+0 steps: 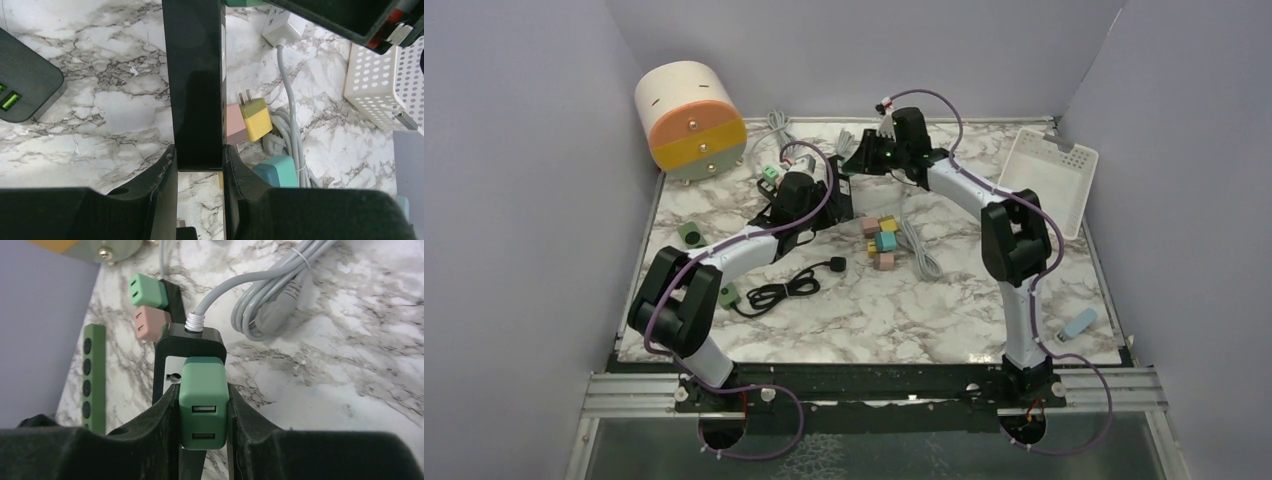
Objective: Pull the plug off the socket
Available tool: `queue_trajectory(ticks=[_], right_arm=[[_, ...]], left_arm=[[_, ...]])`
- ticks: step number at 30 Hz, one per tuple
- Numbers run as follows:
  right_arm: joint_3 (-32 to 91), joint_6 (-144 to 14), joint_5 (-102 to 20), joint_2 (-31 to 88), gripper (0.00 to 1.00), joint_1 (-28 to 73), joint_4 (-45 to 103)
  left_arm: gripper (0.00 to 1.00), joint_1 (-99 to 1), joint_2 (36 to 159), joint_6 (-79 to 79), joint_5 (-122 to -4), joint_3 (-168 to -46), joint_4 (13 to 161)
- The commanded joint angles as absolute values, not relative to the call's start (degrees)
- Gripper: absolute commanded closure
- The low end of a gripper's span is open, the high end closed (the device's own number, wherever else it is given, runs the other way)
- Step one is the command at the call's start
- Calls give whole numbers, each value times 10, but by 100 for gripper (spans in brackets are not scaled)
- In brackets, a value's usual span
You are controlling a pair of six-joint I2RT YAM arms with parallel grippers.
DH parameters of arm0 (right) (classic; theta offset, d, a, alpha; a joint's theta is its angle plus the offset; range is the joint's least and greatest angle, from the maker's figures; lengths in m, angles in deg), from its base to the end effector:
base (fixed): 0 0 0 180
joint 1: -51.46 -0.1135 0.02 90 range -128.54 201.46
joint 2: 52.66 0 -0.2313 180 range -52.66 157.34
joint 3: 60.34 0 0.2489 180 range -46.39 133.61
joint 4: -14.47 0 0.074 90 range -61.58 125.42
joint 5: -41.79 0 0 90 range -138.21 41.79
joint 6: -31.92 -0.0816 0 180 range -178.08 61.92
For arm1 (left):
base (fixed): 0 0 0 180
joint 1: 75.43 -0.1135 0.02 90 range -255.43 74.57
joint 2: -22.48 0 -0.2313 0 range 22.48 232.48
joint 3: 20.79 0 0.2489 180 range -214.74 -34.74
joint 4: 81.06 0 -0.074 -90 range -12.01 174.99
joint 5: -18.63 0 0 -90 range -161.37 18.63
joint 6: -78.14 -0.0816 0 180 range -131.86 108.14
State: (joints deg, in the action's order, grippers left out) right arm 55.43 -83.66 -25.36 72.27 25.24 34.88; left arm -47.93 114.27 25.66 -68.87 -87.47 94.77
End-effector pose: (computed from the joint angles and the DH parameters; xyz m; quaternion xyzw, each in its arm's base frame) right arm 0.4596 0.2617 0.1899 -0.1044 0.8464 0.3694 0.3690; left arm 0.3427 -0.1824 0.1630 -0.0644 0.8603 -0.2875 0.4160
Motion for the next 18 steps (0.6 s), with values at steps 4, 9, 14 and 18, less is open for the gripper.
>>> queue_trajectory(ticks=[4,9,14,18], right_arm=[[460,-970,22,697,99,308,140],[548,-698,-382,665,99,222,409],[510,-750,-232,644,99,242,361],[474,-860,-89,649,99,296,306]], left_arm=[[100,-528,1110,271,-698,-821,999],[100,-538,1111,251,-713,-841,973],[100,-539,1139,245,-710,-879,975],[100,-538,1174,239,-711,-918,977]])
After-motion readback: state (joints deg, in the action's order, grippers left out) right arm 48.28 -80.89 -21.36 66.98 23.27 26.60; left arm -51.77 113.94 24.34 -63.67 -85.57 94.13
